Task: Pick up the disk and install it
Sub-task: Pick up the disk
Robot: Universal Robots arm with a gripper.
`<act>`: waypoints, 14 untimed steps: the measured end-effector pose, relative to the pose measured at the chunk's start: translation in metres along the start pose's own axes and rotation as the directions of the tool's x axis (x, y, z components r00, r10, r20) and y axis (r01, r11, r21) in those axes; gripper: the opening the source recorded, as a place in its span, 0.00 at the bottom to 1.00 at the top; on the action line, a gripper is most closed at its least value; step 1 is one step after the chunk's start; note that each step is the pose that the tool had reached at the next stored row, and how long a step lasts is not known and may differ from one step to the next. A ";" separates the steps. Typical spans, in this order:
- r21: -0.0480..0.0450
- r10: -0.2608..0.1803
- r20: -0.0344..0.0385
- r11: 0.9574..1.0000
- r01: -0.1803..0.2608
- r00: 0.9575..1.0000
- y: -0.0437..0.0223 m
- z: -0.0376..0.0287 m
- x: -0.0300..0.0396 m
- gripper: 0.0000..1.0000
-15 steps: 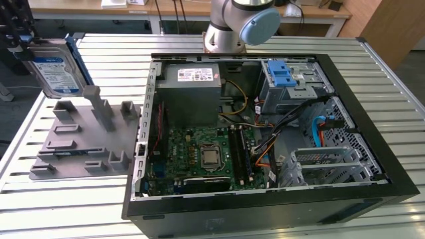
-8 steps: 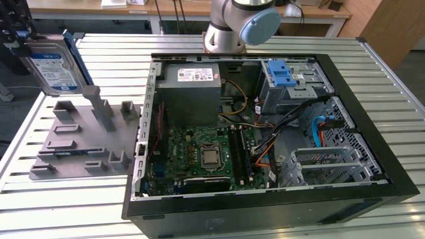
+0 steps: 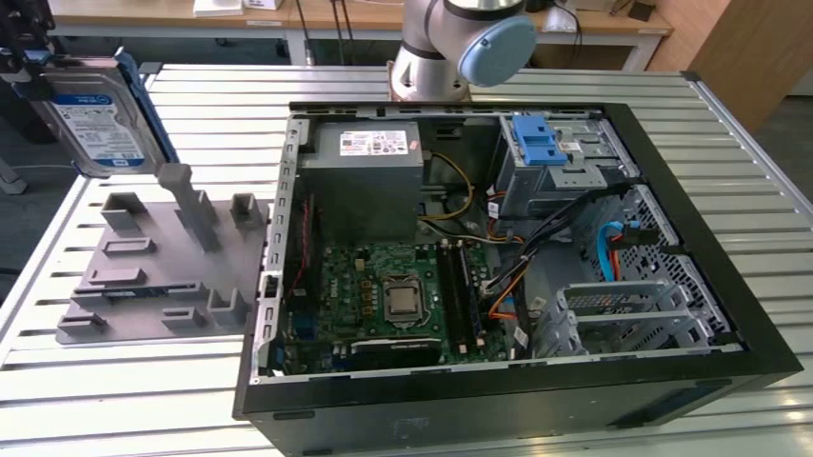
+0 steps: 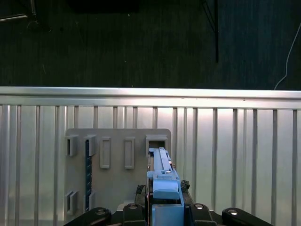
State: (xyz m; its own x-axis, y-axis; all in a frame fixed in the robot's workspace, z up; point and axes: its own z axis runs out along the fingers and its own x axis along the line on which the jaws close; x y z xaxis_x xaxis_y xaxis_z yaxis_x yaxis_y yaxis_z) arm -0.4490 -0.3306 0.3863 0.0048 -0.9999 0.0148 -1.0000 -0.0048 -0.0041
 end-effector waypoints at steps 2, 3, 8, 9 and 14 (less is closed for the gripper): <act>0.000 0.000 0.000 1.000 0.000 1.000 0.0000 -0.0024 0.0000 0.36; 0.000 0.000 0.000 1.000 0.000 1.000 0.0000 -0.0035 0.0001 0.36; 0.000 0.000 0.000 1.000 0.000 1.000 0.0000 -0.0095 0.0001 0.36; 0.000 0.000 0.000 1.000 0.000 1.000 0.0000 -0.0108 0.0001 0.36; 0.000 0.000 0.000 1.000 0.000 1.000 -0.0001 -0.0181 0.0002 0.36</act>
State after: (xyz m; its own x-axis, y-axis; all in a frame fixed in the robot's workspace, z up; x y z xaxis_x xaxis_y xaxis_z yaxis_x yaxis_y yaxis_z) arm -0.4490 -0.3306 0.4044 0.0048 -0.9999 0.0147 -1.0000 -0.0049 -0.0042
